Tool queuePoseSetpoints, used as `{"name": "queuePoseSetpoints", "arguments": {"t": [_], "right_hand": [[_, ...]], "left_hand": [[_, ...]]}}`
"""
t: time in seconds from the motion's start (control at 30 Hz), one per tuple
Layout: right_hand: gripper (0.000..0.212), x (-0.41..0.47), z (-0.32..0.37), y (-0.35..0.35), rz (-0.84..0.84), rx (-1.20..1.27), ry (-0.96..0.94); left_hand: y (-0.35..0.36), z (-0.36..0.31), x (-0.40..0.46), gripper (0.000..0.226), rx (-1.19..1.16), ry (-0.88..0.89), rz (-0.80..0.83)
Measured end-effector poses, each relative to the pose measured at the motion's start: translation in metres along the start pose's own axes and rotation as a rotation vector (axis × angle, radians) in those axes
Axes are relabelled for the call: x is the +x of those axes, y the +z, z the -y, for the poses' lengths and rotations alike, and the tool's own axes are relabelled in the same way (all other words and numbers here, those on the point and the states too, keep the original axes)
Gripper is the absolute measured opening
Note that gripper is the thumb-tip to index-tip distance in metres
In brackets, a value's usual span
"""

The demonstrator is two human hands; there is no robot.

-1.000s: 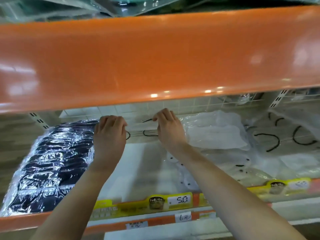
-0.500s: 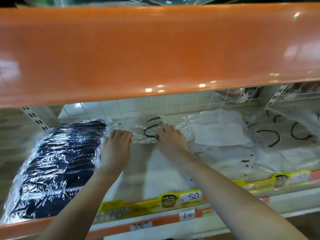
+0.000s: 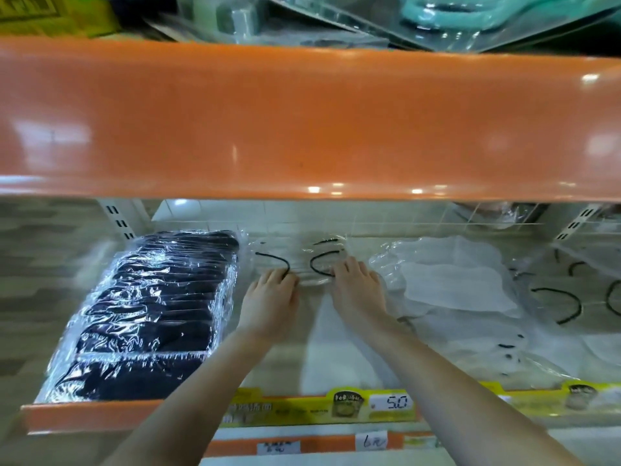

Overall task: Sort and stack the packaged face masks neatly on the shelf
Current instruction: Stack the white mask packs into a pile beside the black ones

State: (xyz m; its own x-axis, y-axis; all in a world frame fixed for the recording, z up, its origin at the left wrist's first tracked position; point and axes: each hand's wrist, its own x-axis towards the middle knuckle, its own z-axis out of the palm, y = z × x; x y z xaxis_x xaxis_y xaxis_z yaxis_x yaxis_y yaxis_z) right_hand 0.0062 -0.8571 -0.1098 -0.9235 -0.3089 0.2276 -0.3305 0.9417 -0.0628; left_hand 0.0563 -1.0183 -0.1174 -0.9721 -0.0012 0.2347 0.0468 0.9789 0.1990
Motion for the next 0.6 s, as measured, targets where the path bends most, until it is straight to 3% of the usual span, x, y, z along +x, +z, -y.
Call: {"name": "queuePoseSetpoints", "arguments": {"t": [0.13, 0.33, 0.5, 0.6], "right_hand": [[0.028, -0.002, 0.003, -0.002, 0.09, 0.025, 0.012], [0.023, -0.004, 0.007, 0.005, 0.054, 0.134, -0.106], [0.027, -0.009, 0.011, 0.014, 0.057, 0.175, -0.103], [0.027, -0.011, 0.012, 0.015, 0.064, 0.188, -0.085]], "left_hand": [[0.005, 0.0, -0.001, 0.037, -0.005, 0.006, 0.0], [0.008, 0.005, 0.008, 0.042, -0.012, 0.005, 0.075], [0.007, 0.006, 0.01, 0.075, -0.104, 0.004, 0.102], [0.009, 0.008, 0.008, 0.075, -0.133, -0.006, 0.089]]}}
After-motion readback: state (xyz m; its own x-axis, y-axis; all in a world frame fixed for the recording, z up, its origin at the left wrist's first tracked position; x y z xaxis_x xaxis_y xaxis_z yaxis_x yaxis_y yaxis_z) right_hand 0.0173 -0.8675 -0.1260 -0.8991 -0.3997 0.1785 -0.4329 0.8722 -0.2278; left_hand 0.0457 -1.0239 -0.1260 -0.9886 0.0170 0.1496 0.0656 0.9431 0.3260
